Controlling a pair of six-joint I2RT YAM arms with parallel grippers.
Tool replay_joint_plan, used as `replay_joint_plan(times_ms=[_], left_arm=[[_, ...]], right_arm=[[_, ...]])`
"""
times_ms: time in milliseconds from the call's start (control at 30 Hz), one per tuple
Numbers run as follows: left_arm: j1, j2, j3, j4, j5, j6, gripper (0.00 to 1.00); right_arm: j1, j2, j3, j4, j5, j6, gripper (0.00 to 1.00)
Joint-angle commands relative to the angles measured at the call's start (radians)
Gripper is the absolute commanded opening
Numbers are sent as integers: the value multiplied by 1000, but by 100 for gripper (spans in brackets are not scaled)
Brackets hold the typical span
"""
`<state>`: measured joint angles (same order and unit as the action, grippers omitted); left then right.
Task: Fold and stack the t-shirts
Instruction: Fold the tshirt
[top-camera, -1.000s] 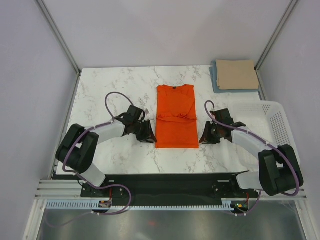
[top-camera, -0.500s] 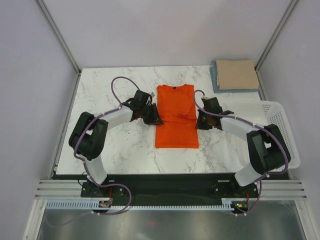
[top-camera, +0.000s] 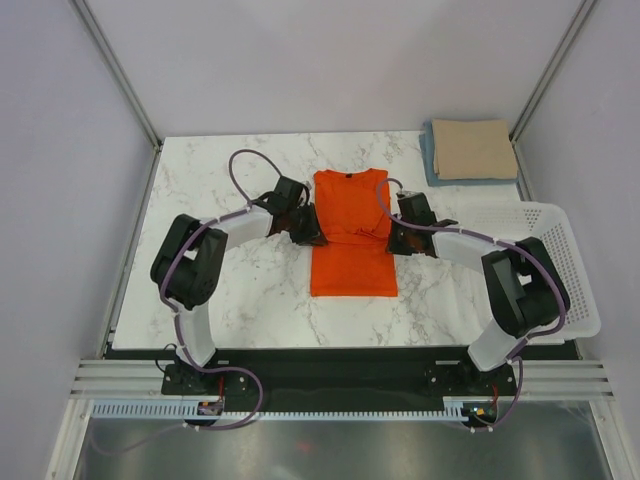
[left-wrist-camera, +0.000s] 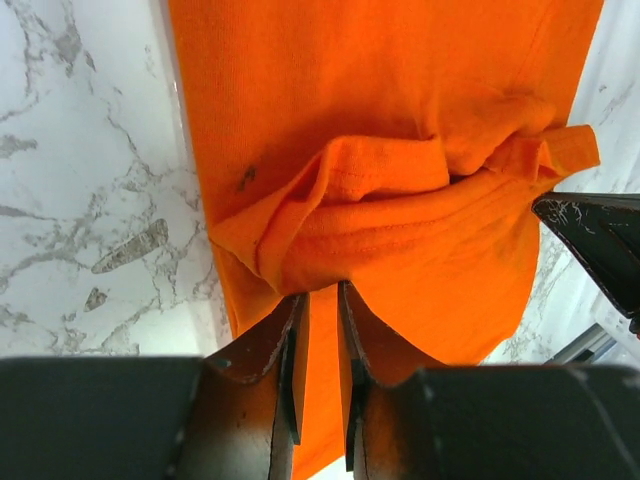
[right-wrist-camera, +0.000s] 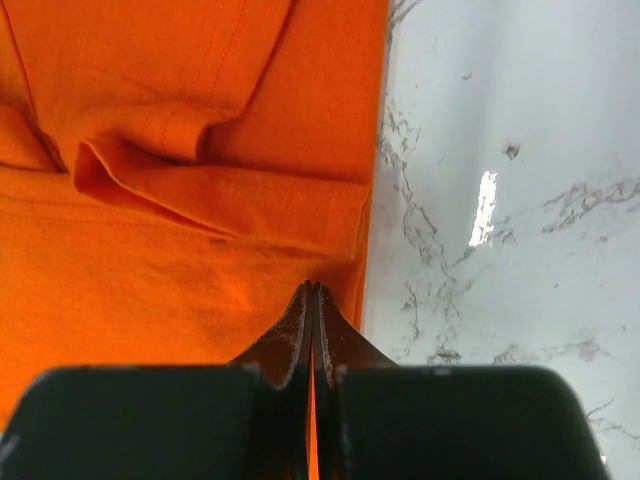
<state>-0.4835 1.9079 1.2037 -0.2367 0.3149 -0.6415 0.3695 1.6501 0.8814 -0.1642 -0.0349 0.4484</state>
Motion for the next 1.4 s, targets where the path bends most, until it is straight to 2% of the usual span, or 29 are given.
replay_joint_plan(times_ms=[0,267,400,533,633,767,867,967,1000,1133,1167,1267,1300,1367], left_arm=[[3,19,51,10,-34,37,24],[25,34,89,11,-74,52,24],[52,72,160,13,-99,60,24],[79,103,229,11,-82,40,24],[88,69,232,8,-82,48,25],[97,2,165,-1,-89,51,27],[97,-62,91,-9,-51,46,28],[97,-154,-14,-27,-14,54,32],[97,-188,-45,-32,-1,58,35],[76,-331,-179,-35,24,106,43],[71,-363,-206,-33,39,115,44],[68,-339,-187,-12,76,117,44],[66,-320,-170,3,120,115,43],[63,-256,-103,25,144,99,43]], right_arm=[[6,30,50,45,26,3,0],[6,92,128,25,69,-17,0],[3,152,252,12,162,-54,0],[-6,229,353,-44,162,-62,0],[-6,185,327,-58,170,-59,0],[-4,110,286,-126,167,-42,0],[-6,67,277,-198,118,-25,5],[-6,10,249,-264,80,13,16],[-6,-7,222,-273,69,24,24],[-4,-96,160,-319,-11,82,34],[-3,-108,151,-284,-35,76,34],[-1,-112,163,-195,-103,36,19],[-1,-99,177,-175,-141,23,10],[-3,-47,201,-86,-276,27,4]])
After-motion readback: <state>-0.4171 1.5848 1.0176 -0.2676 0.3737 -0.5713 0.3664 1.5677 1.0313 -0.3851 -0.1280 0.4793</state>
